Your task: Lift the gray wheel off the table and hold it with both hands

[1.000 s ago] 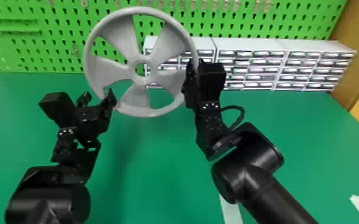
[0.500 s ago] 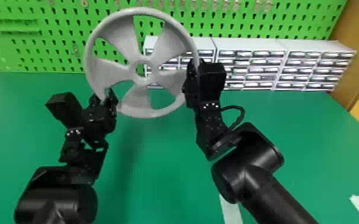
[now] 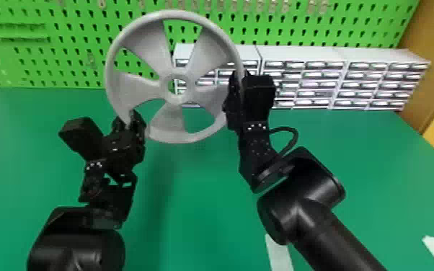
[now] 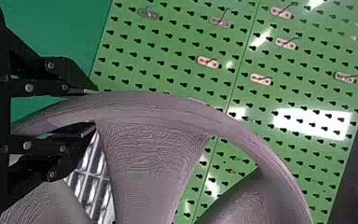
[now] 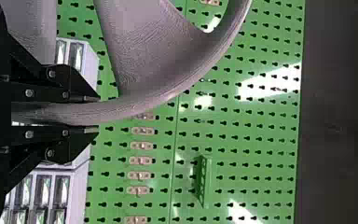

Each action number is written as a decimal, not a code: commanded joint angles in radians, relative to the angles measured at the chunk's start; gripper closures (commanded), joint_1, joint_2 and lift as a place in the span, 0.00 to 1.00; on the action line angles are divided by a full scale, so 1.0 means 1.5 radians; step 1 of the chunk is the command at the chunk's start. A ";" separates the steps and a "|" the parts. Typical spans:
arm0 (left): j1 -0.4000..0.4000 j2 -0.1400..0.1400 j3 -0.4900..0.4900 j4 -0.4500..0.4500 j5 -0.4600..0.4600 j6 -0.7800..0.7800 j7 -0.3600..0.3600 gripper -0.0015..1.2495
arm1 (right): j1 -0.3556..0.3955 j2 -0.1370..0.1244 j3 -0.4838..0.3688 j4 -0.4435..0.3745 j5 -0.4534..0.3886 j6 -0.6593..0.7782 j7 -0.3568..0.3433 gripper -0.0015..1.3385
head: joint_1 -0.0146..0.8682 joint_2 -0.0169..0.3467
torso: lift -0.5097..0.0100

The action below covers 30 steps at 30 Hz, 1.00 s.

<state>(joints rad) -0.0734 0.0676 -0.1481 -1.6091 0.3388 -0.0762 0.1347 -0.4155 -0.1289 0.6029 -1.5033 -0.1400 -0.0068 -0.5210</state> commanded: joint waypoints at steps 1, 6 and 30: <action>-0.002 0.001 0.010 0.000 0.003 0.005 -0.001 0.75 | 0.001 -0.001 0.001 0.000 0.000 -0.002 0.001 0.85 | 0.82 0.09 | 0.79; -0.008 0.004 0.023 -0.003 0.009 0.017 -0.014 0.75 | 0.001 -0.001 -0.001 0.000 -0.001 -0.002 0.002 0.85 | 0.82 0.09 | 0.79; -0.015 0.018 0.031 -0.007 0.001 0.033 -0.031 0.75 | 0.005 -0.003 -0.006 0.000 0.000 -0.017 0.015 0.85 | 0.82 0.09 | 0.79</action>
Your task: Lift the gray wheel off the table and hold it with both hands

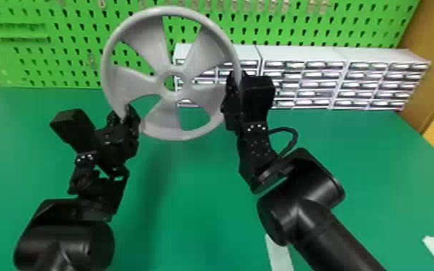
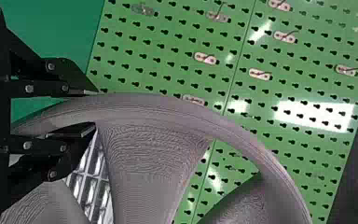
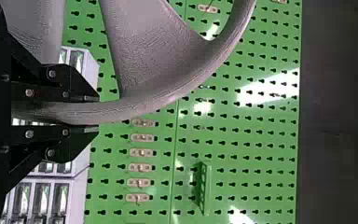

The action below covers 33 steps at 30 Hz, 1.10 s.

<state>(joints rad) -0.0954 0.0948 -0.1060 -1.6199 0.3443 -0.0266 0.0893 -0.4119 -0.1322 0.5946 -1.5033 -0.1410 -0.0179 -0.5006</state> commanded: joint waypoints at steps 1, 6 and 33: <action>-0.001 0.000 0.004 0.000 -0.003 0.000 -0.002 0.75 | 0.004 -0.001 -0.001 0.000 0.001 -0.011 0.002 0.85 | 0.82 0.09 | 0.79; -0.003 0.000 0.008 -0.003 -0.005 0.000 -0.003 0.75 | 0.011 0.001 -0.003 0.000 0.001 -0.012 0.007 0.85 | 0.82 0.09 | 0.79; -0.002 0.000 0.016 -0.006 -0.012 0.000 -0.005 0.74 | 0.023 0.001 -0.002 -0.001 0.000 -0.010 0.014 0.85 | 0.82 0.09 | 0.79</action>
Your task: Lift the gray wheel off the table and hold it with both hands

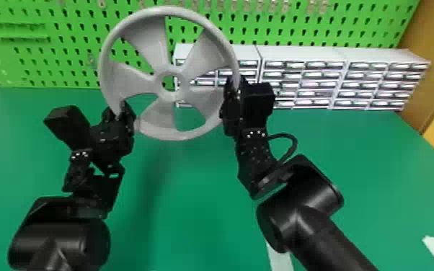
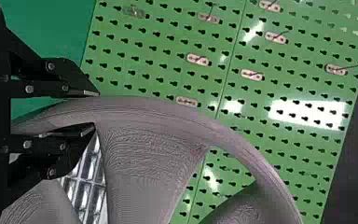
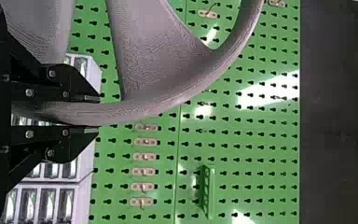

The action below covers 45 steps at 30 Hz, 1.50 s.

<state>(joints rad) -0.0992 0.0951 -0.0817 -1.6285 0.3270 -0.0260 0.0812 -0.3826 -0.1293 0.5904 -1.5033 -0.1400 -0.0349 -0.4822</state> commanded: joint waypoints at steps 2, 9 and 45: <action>0.001 0.000 0.001 0.000 0.000 0.000 0.000 0.73 | 0.003 -0.001 0.001 0.000 -0.001 0.004 0.001 0.85 | 0.82 0.09 | 0.79; 0.001 0.000 0.001 0.000 0.001 0.000 0.000 0.73 | 0.002 -0.002 0.000 0.000 -0.001 0.004 0.002 0.85 | 0.82 0.09 | 0.79; 0.002 -0.002 0.001 -0.002 -0.025 0.009 0.010 0.73 | 0.000 -0.003 0.000 0.000 -0.001 0.007 0.005 0.85 | 0.82 0.09 | 0.79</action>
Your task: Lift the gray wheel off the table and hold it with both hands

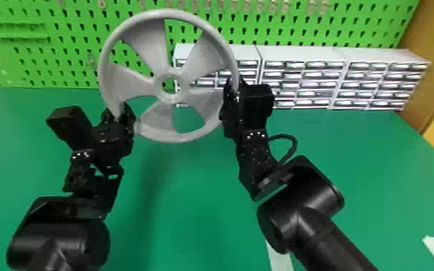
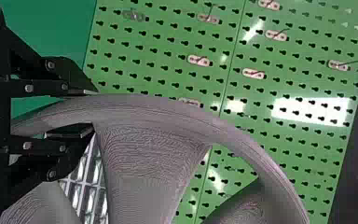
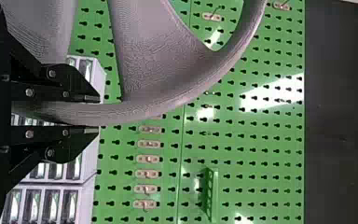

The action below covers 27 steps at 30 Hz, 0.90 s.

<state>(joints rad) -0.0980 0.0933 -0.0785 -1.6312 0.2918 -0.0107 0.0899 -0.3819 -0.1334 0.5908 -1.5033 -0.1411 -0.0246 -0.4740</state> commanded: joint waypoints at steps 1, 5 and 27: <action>0.001 0.000 -0.001 -0.001 -0.001 -0.001 0.004 0.73 | 0.000 0.000 0.000 0.000 0.000 0.000 0.000 0.85 | 0.82 0.09 | 0.79; 0.001 0.000 -0.001 -0.001 0.000 -0.001 0.005 0.73 | 0.000 0.000 0.001 0.000 0.000 0.000 0.000 0.85 | 0.82 0.09 | 0.79; -0.005 0.000 0.000 -0.001 0.008 0.000 -0.013 0.73 | -0.002 -0.001 0.002 0.000 0.000 0.000 0.000 0.85 | 0.82 0.09 | 0.79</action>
<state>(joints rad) -0.1039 0.0935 -0.0799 -1.6322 0.3022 -0.0109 0.0755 -0.3836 -0.1351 0.5924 -1.5034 -0.1411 -0.0245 -0.4741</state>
